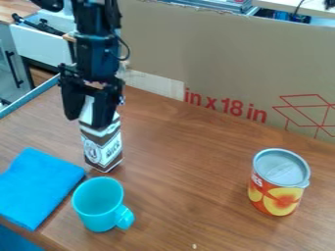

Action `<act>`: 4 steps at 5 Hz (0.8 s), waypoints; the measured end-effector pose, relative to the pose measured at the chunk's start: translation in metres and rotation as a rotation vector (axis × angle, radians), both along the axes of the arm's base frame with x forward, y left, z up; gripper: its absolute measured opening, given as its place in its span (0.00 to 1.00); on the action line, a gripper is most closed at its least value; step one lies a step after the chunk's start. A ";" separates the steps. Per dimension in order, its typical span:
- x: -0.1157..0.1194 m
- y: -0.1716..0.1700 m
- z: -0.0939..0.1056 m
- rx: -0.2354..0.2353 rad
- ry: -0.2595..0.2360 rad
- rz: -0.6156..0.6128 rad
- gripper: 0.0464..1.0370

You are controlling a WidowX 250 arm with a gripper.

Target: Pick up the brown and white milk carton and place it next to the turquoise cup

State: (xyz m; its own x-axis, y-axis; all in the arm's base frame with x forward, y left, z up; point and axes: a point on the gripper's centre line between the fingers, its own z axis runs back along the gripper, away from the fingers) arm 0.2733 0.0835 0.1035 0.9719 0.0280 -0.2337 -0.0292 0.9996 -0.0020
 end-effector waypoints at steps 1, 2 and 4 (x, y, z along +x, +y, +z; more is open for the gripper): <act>0.004 -0.002 -0.004 0.004 -0.030 0.005 0.75; 0.005 -0.005 -0.004 0.004 -0.034 -0.009 0.79; 0.000 -0.009 0.022 -0.003 -0.087 -0.002 0.97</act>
State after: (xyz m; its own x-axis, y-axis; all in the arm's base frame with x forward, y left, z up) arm 0.2734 0.0749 0.1251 0.9886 0.0254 -0.1487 -0.0269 0.9996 -0.0079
